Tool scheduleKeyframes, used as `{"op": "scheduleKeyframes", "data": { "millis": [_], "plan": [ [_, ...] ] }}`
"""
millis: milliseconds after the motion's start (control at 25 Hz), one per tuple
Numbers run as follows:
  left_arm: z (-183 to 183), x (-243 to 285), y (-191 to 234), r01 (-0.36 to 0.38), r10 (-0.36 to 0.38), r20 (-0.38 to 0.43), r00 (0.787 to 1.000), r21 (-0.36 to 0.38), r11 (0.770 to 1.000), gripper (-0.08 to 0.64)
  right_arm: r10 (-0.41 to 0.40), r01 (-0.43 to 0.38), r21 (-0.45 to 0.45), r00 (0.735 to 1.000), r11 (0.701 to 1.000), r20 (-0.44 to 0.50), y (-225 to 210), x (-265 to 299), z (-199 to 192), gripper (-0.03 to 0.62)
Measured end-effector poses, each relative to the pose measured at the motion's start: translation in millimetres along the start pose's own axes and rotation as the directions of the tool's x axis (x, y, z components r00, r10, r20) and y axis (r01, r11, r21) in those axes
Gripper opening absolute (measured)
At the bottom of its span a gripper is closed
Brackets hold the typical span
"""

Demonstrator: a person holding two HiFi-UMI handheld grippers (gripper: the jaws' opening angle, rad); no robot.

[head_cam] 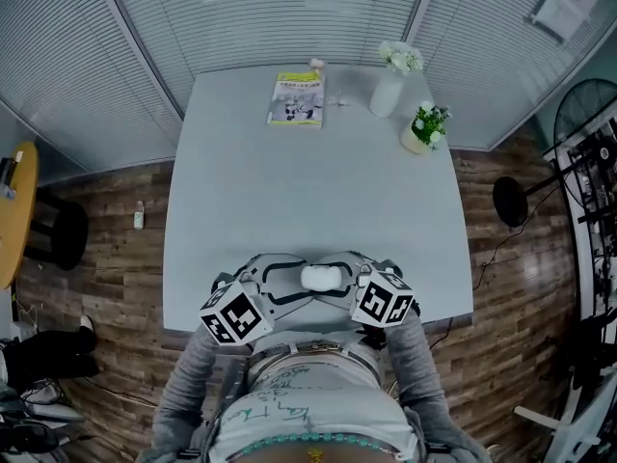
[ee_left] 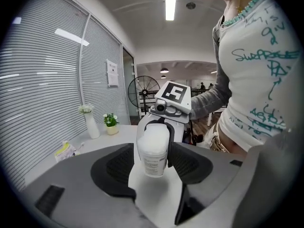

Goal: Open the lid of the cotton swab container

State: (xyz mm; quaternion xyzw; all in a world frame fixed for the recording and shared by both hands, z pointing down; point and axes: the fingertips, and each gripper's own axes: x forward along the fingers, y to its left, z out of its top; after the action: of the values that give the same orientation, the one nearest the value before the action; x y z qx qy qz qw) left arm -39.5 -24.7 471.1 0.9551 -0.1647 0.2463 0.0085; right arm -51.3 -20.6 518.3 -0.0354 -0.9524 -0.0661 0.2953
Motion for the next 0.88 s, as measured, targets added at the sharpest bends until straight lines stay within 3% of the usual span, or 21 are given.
{"op": "scheduleKeyframes", "data": {
  "millis": [360, 880],
  "plan": [
    [11, -2, -6, 0.021, -0.019, -0.025, 0.999, 0.093, 0.995, 0.244, 0.007, -0.007, -0.012, 1.0, 1.0, -0.008, 4, 1, -1, 0.209],
    [8, 4, -17, 0.096, -0.067, -0.127, 0.99, 0.245, 0.965, 0.242, 0.01, -0.011, -0.03, 0.999, 0.999, -0.031, 10, 4, -4, 0.209]
  ]
}}
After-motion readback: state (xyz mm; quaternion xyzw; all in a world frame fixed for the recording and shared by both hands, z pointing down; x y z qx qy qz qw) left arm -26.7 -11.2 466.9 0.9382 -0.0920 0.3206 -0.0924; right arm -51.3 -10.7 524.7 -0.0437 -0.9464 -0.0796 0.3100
